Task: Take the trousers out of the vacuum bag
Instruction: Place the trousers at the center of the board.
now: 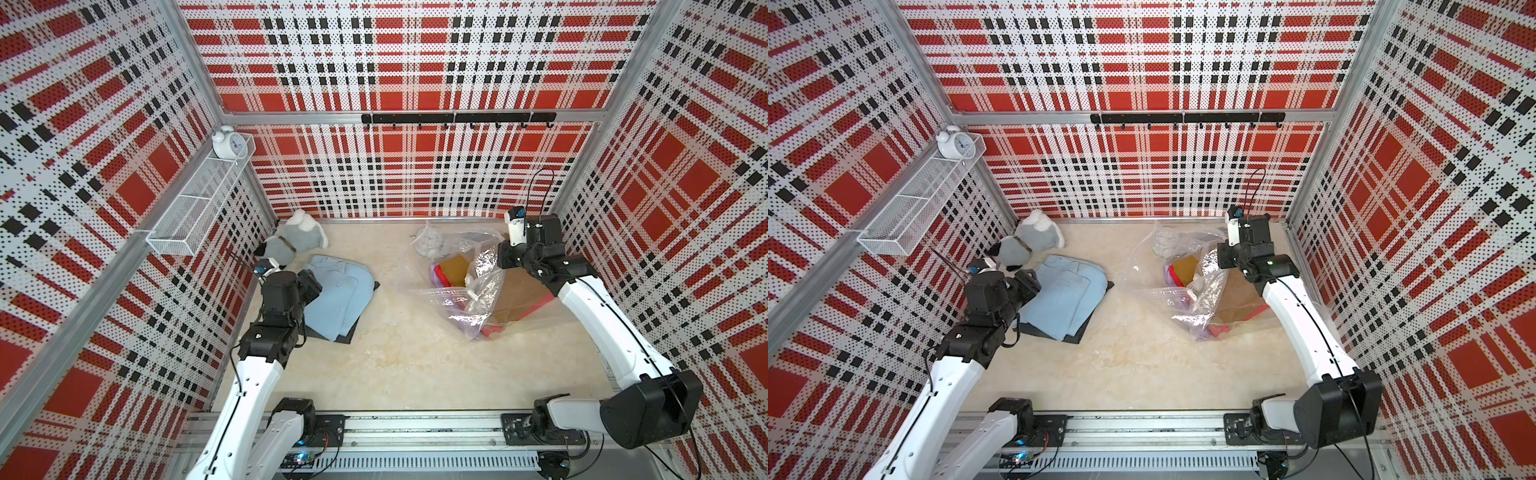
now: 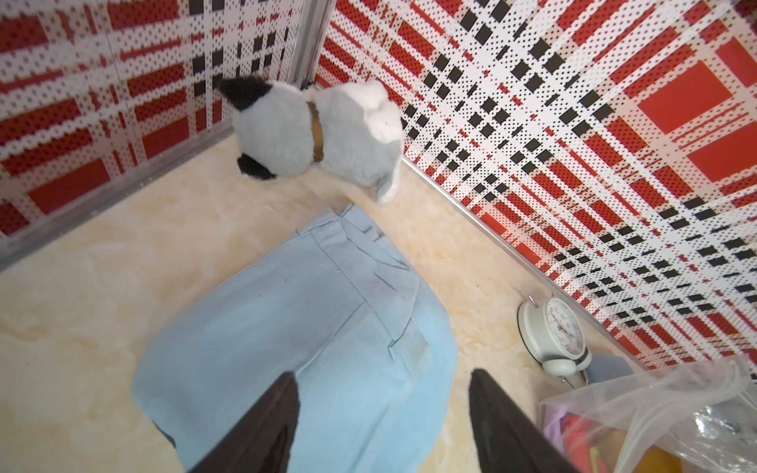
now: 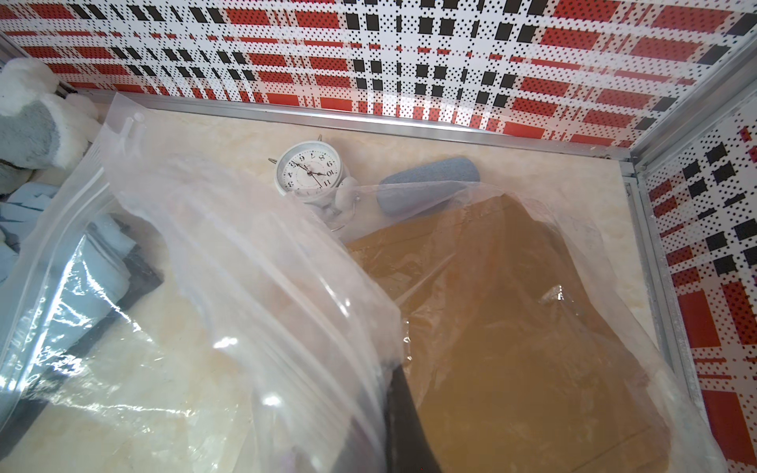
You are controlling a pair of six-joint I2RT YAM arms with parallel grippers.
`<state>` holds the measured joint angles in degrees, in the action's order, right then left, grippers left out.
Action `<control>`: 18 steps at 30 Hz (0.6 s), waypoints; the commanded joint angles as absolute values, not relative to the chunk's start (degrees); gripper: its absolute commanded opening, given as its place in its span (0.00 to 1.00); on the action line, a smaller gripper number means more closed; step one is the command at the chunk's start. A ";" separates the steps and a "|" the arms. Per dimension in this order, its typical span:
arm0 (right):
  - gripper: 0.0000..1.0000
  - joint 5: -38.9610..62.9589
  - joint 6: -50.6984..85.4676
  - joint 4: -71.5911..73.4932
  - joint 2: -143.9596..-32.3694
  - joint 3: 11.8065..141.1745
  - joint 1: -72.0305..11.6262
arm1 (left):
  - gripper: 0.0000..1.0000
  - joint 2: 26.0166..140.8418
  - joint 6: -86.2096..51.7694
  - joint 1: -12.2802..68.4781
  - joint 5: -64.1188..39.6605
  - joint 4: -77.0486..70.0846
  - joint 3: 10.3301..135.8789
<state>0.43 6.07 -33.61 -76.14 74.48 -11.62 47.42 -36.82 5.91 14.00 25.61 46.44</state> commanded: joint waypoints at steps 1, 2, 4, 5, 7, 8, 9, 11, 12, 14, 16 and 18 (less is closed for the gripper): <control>0.00 -0.09 5.63 -33.13 -76.49 76.23 -12.02 | 0.64 48.09 -34.49 8.13 20.14 28.62 48.34; 0.00 -0.09 5.63 -33.06 -76.47 76.23 -12.03 | 0.65 48.16 -34.09 8.79 20.89 28.28 48.42; 0.00 0.00 5.62 -32.79 -76.53 76.11 -12.02 | 0.72 49.57 -31.81 9.61 18.29 25.02 47.11; 0.00 0.08 5.62 -32.70 -76.63 76.03 -12.04 | 0.73 51.06 -31.31 9.97 16.70 23.57 46.48; 0.00 0.26 5.71 -32.70 -77.05 76.12 -12.01 | 0.74 55.11 -30.42 11.65 14.13 20.15 45.02; 0.00 0.36 5.82 -32.70 -77.25 76.23 -12.13 | 0.75 57.24 -30.55 12.96 13.72 18.20 44.40; 0.00 0.49 5.88 -32.70 -77.42 76.25 -12.17 | 0.75 59.60 -30.58 13.75 14.01 16.42 43.63; 0.00 0.53 6.05 -32.66 -77.47 76.25 -12.37 | 0.76 63.68 -30.86 16.51 14.85 13.26 42.59; 0.00 0.53 6.14 -32.52 -77.43 76.22 -12.48 | 0.78 66.04 -31.06 16.41 14.42 11.88 41.85; 0.00 0.62 6.24 -32.30 -77.42 76.06 -12.61 | 0.78 69.73 -31.21 15.53 12.56 9.07 40.60; 0.00 0.53 6.22 -32.36 -77.43 75.82 -12.67 | 0.78 73.32 -30.94 15.13 10.98 6.48 39.69; 0.00 0.40 6.07 -32.48 -77.43 75.56 -12.73 | 0.79 76.79 -30.44 15.12 9.86 5.58 39.30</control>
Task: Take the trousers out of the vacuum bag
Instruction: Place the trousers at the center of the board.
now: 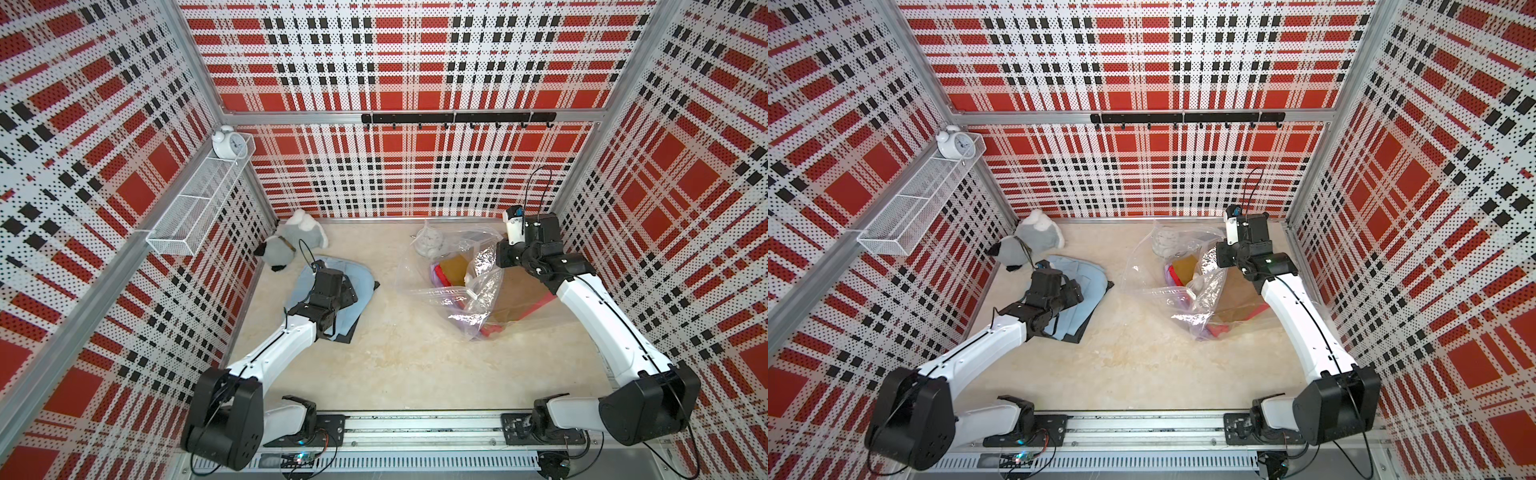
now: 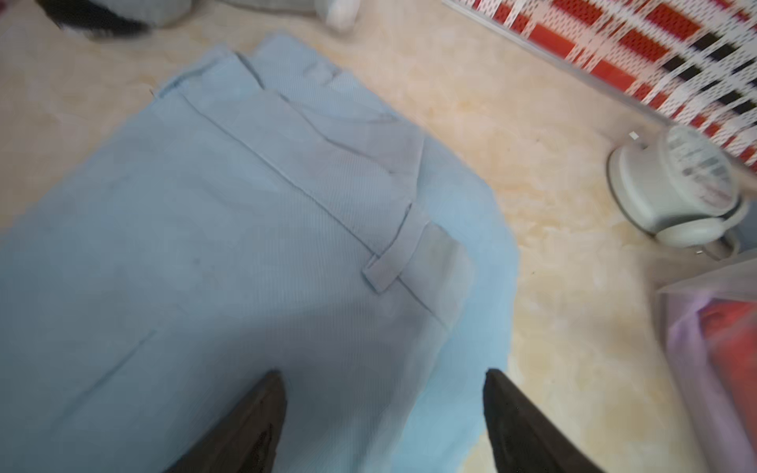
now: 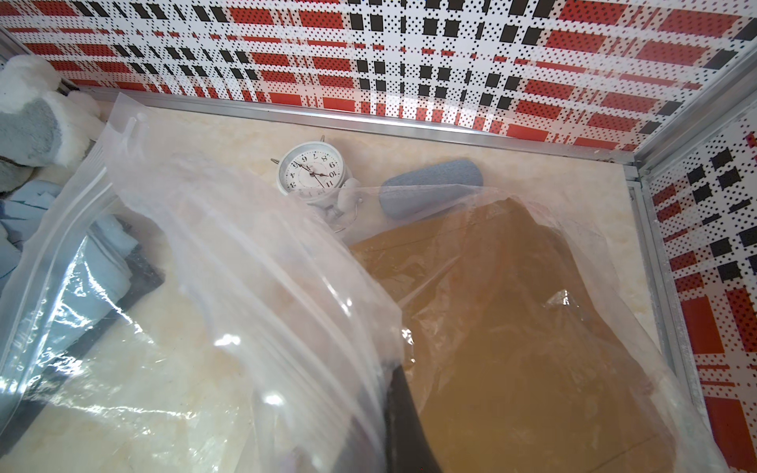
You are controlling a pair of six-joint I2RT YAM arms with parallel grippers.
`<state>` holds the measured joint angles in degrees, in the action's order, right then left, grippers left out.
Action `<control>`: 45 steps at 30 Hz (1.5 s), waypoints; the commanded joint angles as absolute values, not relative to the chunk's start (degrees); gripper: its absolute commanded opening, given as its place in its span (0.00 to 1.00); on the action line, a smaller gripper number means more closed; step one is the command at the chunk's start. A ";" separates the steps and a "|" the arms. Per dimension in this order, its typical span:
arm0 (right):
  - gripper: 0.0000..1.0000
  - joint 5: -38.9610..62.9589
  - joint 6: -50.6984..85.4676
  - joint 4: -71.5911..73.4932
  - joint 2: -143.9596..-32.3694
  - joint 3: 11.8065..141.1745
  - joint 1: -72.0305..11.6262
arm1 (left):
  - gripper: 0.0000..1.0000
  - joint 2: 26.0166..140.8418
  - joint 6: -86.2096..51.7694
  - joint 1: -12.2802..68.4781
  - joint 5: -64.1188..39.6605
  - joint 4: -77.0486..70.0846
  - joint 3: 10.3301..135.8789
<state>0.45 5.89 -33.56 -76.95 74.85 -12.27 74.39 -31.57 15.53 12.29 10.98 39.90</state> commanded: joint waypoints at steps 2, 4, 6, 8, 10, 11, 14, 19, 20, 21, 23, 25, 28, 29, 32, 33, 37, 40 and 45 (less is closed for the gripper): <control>0.00 0.18 5.98 -32.30 -77.30 75.23 -12.71 | 0.79 79.30 -29.86 15.28 9.19 5.38 39.20; 0.00 0.08 5.90 -32.09 -77.17 74.85 -12.73 | 0.79 80.41 -29.28 16.29 9.42 5.46 39.50; 0.00 0.00 5.84 -32.07 -77.17 74.66 -12.74 | 0.80 80.38 -28.32 18.52 11.55 6.10 40.73; 0.00 -0.16 5.76 -32.08 -77.17 74.46 -12.70 | 0.82 80.46 -26.95 21.35 14.39 6.77 43.07; 0.00 -0.26 5.63 -31.99 -77.17 74.32 -12.68 | 0.85 81.41 -25.34 23.71 16.72 8.35 45.77; 0.00 -0.26 5.54 -32.00 -77.19 74.35 -12.70 | 0.87 82.13 -24.54 24.67 17.64 9.08 47.04; 0.00 -0.20 5.45 -31.83 -77.17 74.01 -12.74 | 0.92 85.33 -23.38 25.80 18.93 10.70 49.27; 0.00 -0.66 5.13 -31.99 -76.69 73.39 -12.65 | 0.95 88.90 -23.66 26.17 23.07 14.62 50.54; 0.00 -0.79 5.10 -31.91 -76.56 73.17 -12.70 | 0.96 89.10 -23.68 26.37 23.87 14.81 50.38; 0.00 -0.79 5.03 -31.91 -76.47 73.04 -12.66 | 0.96 89.29 -23.72 26.53 24.55 14.93 50.30; 0.00 -0.79 5.01 -31.76 -76.38 72.82 -12.72 | 0.97 90.04 -23.51 26.99 25.73 15.19 50.19; 0.00 -0.71 5.01 -31.65 -76.38 72.61 -12.69 | 0.97 91.15 -23.46 27.32 26.52 15.47 50.15; 0.00 -0.53 5.10 -31.47 -76.46 72.59 -12.64 | 0.97 93.30 -23.53 28.02 27.55 15.98 50.30; 0.00 -0.53 5.14 -31.48 -76.46 72.60 -12.69 | 0.97 93.80 -23.47 28.33 27.41 16.16 50.42; 0.00 -0.52 5.16 -31.47 -76.55 72.53 -12.67 | 0.97 94.71 -23.53 29.51 26.85 16.10 50.54; 0.00 -0.53 5.19 -31.52 -76.48 72.51 -12.66 | 0.97 95.02 -23.43 29.80 26.79 16.07 50.69; 0.00 -0.44 5.19 -31.38 -76.64 72.53 -12.73 | 0.92 97.23 -23.57 29.63 27.82 16.22 50.89; 0.00 -0.51 5.19 -31.44 -76.73 72.74 -12.73 | 0.80 98.52 -24.80 28.58 27.75 16.35 50.98; 0.00 -0.70 5.04 -31.58 -76.53 72.86 -12.72 | 0.55 97.74 -24.93 27.01 26.83 15.43 50.89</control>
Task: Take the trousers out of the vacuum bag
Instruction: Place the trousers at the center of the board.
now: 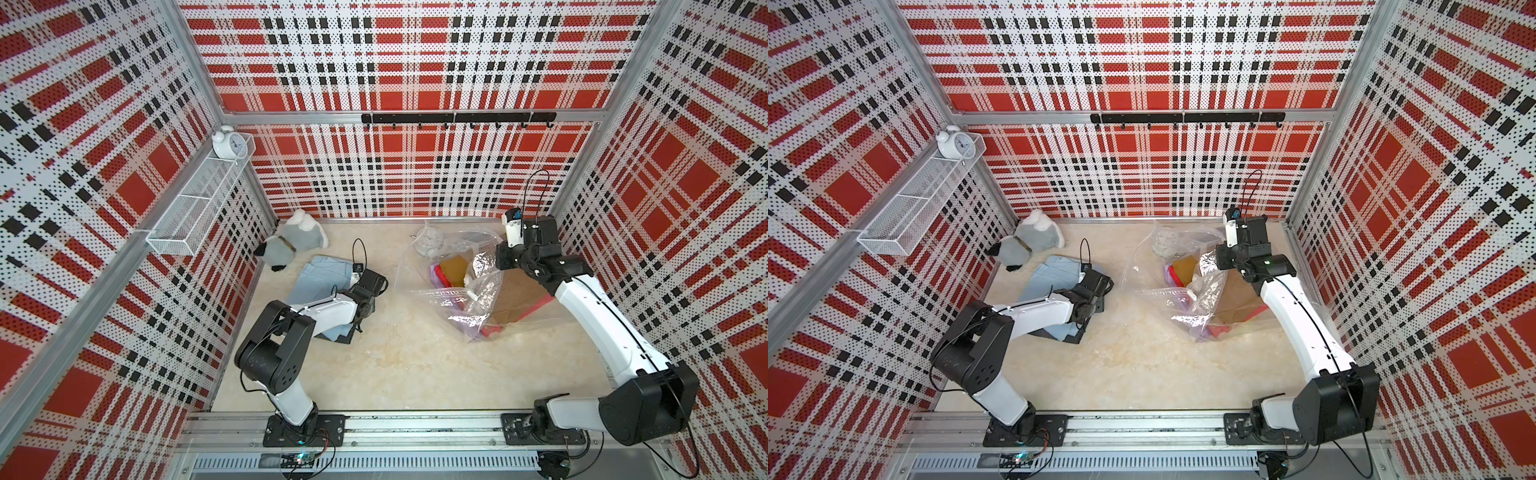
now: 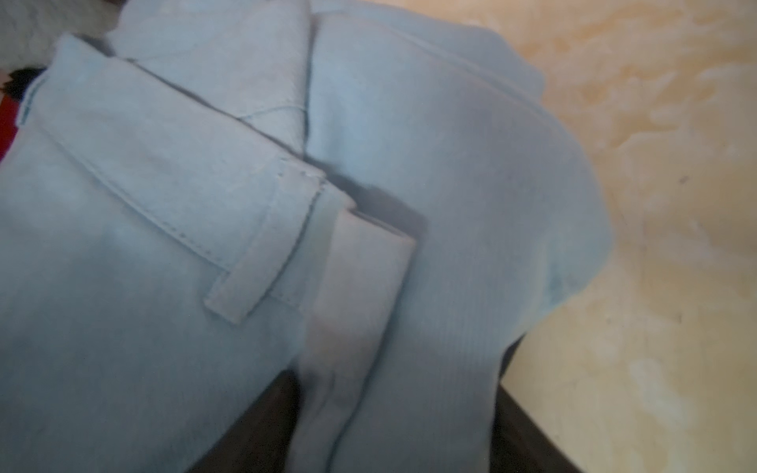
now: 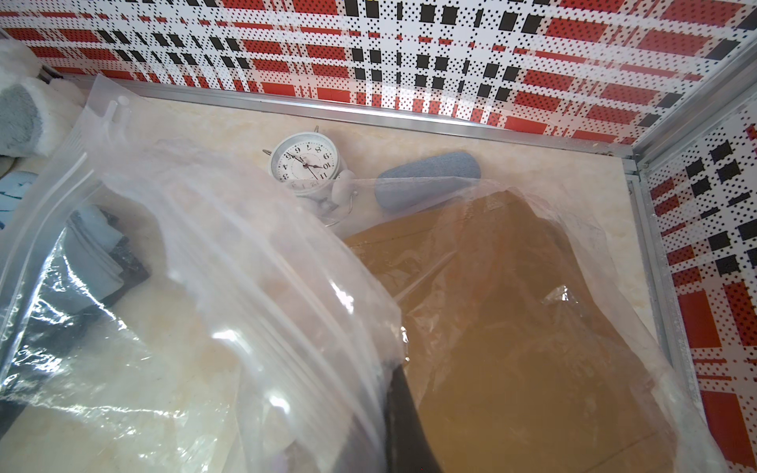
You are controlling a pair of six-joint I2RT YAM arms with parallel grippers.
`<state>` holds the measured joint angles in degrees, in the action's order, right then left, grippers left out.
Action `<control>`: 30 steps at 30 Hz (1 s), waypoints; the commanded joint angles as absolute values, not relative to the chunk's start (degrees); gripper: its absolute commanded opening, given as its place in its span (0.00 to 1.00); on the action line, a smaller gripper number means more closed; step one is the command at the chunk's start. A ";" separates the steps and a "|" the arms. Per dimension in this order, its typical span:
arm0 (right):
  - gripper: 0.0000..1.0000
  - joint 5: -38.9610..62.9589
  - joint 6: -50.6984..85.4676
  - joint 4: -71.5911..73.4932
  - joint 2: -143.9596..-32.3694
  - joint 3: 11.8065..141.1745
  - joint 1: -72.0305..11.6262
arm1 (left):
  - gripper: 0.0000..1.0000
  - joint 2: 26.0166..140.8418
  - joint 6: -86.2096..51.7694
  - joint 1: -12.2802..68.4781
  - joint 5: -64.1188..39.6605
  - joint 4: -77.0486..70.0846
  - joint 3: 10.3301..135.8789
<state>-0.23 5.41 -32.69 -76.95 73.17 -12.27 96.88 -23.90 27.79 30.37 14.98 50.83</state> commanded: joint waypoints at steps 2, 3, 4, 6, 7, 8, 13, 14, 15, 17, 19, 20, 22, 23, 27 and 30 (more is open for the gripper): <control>0.00 -0.70 5.01 -31.60 -76.55 72.71 -12.73 | 0.43 97.35 -24.71 26.10 25.89 15.39 51.11; 0.00 -0.70 5.05 -31.58 -76.55 72.74 -12.69 | 0.37 97.01 -24.53 25.57 25.35 15.38 51.42; 0.00 -0.66 5.01 -31.57 -76.55 72.74 -12.67 | 0.33 96.58 -24.36 25.10 24.71 15.38 51.66; 0.00 -0.70 5.01 -31.65 -76.38 72.69 -12.68 | 0.25 94.91 -23.95 24.14 23.31 15.47 51.98; 0.00 -0.73 5.01 -31.68 -76.29 72.64 -12.72 | 0.23 94.00 -23.71 23.58 22.55 15.47 52.08; 0.00 -0.79 5.02 -31.66 -76.12 72.59 -12.69 | 0.20 92.87 -23.42 22.92 21.64 15.55 52.21; 0.00 -0.95 5.16 -31.46 -75.76 71.95 -12.64 | 0.17 87.34 -21.50 18.72 15.46 16.18 52.81; 0.00 -0.94 5.11 -31.38 -75.76 71.87 -12.70 | 0.17 86.03 -21.45 17.73 14.31 16.34 52.85; 0.00 -0.87 5.10 -31.29 -75.76 71.77 -12.66 | 0.17 84.77 -21.45 16.80 13.20 16.38 52.97; 0.00 -0.71 5.19 -31.05 -75.84 71.55 -12.65 | 0.18 82.56 -21.45 15.12 11.38 16.43 53.08; 0.00 -0.53 5.19 -30.90 -75.91 71.48 -12.66 | 0.22 80.66 -21.45 12.39 9.41 16.34 53.26; 0.00 -0.51 5.20 -30.87 -75.94 71.45 -12.65 | 0.25 80.03 -21.45 11.36 8.24 16.24 53.22; 0.00 -0.44 5.10 -30.76 -75.98 71.46 -12.66 | 0.29 79.16 -20.12 9.77 6.57 16.00 53.07; 0.00 -0.51 5.14 -30.70 -75.94 71.46 -12.63 | 0.30 79.02 -19.79 9.06 5.77 16.02 52.93; 0.00 -0.62 5.07 -30.67 -75.77 71.16 -12.63 | 0.40 78.88 -19.79 7.74 3.89 15.91 52.51; 0.00 -0.79 5.02 -30.59 -75.60 70.76 -12.63 | 0.47 79.57 -20.00 7.73 3.02 15.45 52.22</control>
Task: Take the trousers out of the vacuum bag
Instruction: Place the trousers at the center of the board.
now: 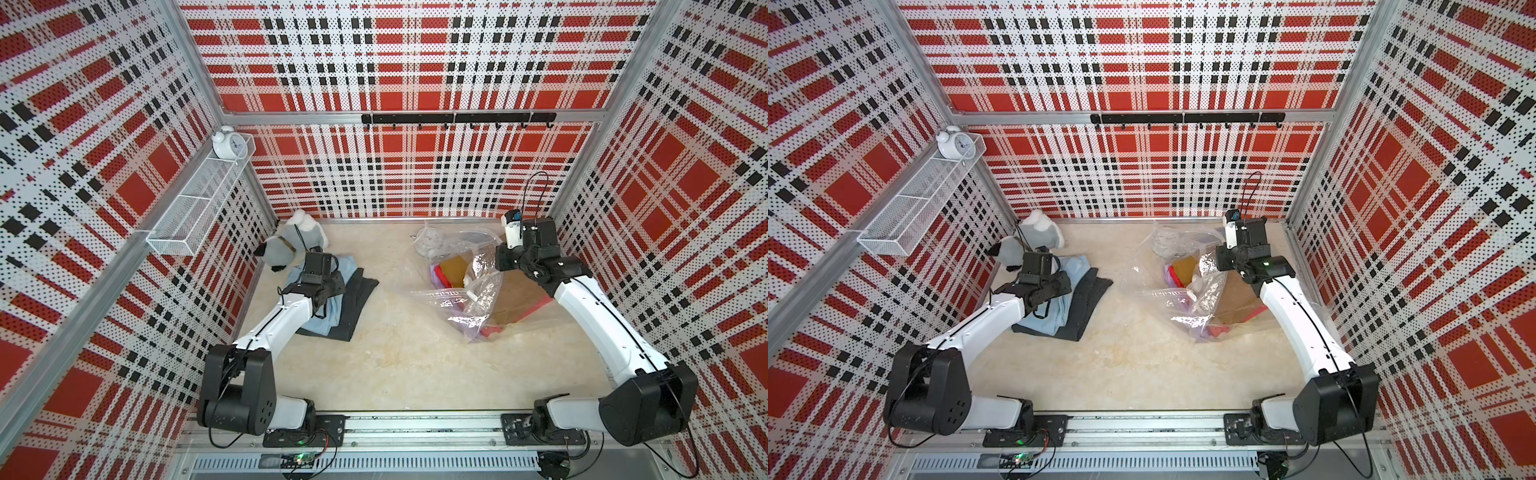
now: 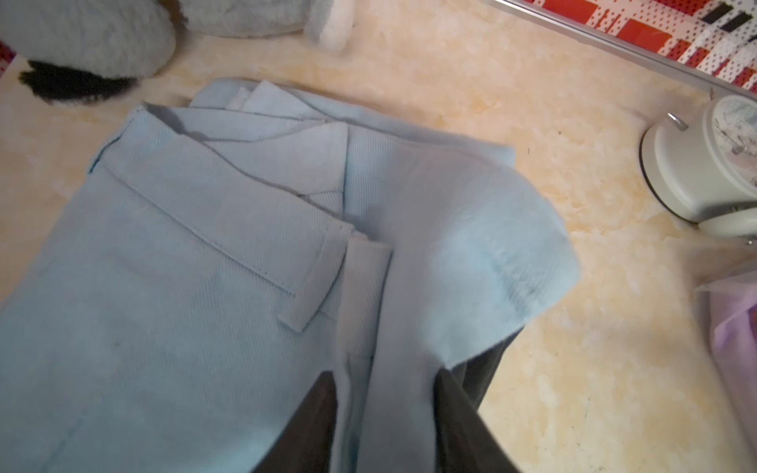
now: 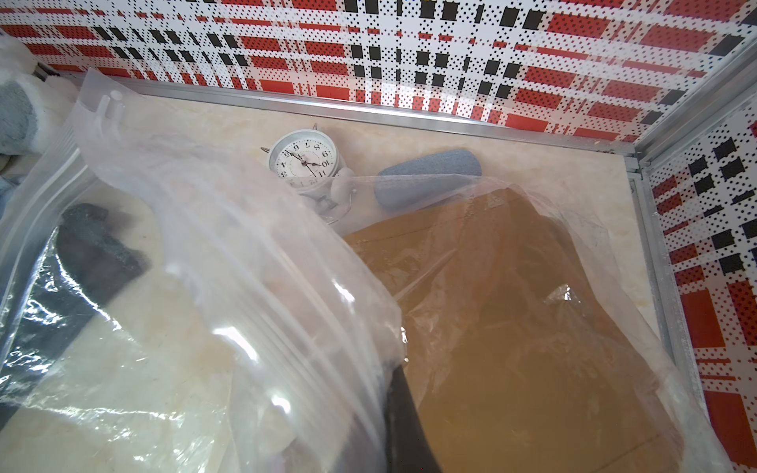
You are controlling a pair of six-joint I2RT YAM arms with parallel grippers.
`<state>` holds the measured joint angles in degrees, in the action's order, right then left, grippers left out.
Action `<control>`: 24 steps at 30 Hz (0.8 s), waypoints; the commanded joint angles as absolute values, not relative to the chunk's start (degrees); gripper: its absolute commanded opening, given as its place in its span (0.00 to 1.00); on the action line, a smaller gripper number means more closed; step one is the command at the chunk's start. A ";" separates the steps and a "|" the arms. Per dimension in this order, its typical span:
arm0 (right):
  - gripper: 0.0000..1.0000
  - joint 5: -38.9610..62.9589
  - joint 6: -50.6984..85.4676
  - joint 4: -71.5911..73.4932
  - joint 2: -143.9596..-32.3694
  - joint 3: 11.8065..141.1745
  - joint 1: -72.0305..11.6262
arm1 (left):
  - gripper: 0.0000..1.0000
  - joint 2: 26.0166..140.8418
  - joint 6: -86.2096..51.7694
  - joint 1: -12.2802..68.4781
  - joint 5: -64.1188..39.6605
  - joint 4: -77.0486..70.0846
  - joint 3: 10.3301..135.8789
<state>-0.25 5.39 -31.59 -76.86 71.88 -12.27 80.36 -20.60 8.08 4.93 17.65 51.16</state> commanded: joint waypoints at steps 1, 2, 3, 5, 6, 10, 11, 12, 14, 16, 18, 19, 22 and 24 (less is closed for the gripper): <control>0.00 -0.79 5.01 -30.59 -75.50 70.68 -12.63 | 0.47 79.88 -20.08 7.80 2.71 15.32 52.12; 0.00 -0.87 4.98 -30.60 -75.43 70.62 -12.63 | 0.46 80.26 -20.15 7.80 2.41 15.14 52.13; 0.00 -0.97 4.92 -30.63 -75.41 70.54 -12.65 | 0.46 80.46 -20.34 7.84 2.20 15.06 52.12; 0.00 -1.10 4.84 -30.78 -75.32 70.58 -12.64 | 0.45 80.76 -20.48 7.82 1.55 14.55 51.97; 0.00 -1.21 4.83 -30.82 -75.28 70.58 -12.61 | 0.46 80.77 -20.58 7.91 1.35 14.42 51.99; 0.00 -1.31 4.88 -30.76 -75.15 70.35 -12.59 | 0.71 80.84 -19.95 10.01 2.82 14.14 52.49; 0.00 -1.32 4.90 -30.73 -75.15 70.24 -12.61 | 0.73 81.26 -19.49 11.42 3.98 14.15 52.79; 0.00 -1.32 4.92 -30.67 -75.15 70.18 -12.60 | 0.74 81.78 -19.34 12.75 5.25 14.15 53.22; 0.00 -1.22 5.01 -30.59 -75.15 70.05 -12.60 | 0.76 84.01 -19.01 16.38 8.39 14.15 54.36; 0.00 -1.05 5.01 -30.51 -75.24 70.09 -12.62 | 0.78 87.62 -18.63 19.11 11.81 15.10 56.05; 0.00 -0.98 5.02 -30.59 -75.15 70.04 -12.66 | 0.79 90.85 -18.48 20.89 14.56 16.43 57.69; 0.00 -1.05 5.01 -30.67 -75.06 69.92 -12.63 | 0.80 92.40 -18.55 21.48 15.85 16.86 58.16; 0.00 -1.49 4.83 -30.87 -74.83 69.68 -12.62 | 0.82 95.29 -18.88 22.19 18.27 17.65 58.88; 0.00 -1.61 4.70 -30.89 -74.79 69.56 -12.64 | 0.83 96.36 -19.63 21.85 19.72 17.80 58.68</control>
